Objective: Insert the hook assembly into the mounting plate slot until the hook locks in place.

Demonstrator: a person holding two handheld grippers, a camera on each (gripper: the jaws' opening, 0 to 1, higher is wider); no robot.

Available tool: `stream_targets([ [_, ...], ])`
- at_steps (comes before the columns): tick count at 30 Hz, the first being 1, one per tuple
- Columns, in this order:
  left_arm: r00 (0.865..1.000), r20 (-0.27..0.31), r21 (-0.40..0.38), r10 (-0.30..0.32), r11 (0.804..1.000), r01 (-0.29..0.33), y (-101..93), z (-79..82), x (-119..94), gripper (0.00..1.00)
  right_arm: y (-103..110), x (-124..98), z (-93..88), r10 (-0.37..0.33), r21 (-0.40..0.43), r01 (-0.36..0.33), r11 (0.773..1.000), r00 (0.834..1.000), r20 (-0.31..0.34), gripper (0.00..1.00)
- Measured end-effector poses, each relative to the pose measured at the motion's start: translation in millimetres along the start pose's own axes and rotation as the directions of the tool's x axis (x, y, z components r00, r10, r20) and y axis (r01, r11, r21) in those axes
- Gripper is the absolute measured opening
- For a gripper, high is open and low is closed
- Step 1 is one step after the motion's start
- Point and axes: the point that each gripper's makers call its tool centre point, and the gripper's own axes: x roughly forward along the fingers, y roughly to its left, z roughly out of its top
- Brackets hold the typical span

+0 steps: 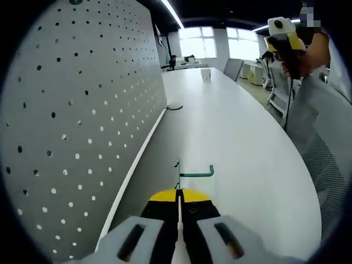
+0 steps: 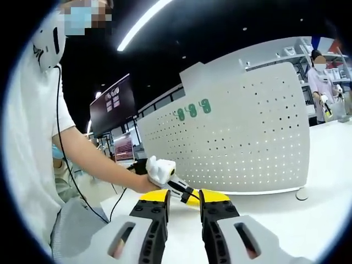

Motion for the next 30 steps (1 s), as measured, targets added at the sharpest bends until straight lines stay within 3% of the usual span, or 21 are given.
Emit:
stream_targets([
  [8,0.995,0.079,-0.029,0.058,0.998,-0.056,0.5,22.2,-19.1,0.01,1.7,0.6,2.7,0.006,-0.003,-0.006,1.0,1.0,0.009,0.19],
  [20,0.974,0.176,-0.07,0.14,0.989,-0.13,-1.5,50.6,-46.1,0.01,6.0,4.0,10.8,0.022,-0.005,-0.021,1.0,0.999,0.038,0.19],
  [30,0.941,0.254,-0.108,0.224,0.973,-0.203,1.8,70.9,-79.5,0.01,17.6,8.7,14.9,0.049,-0.006,-0.048,0.999,0.998,0.051,0.2],
])
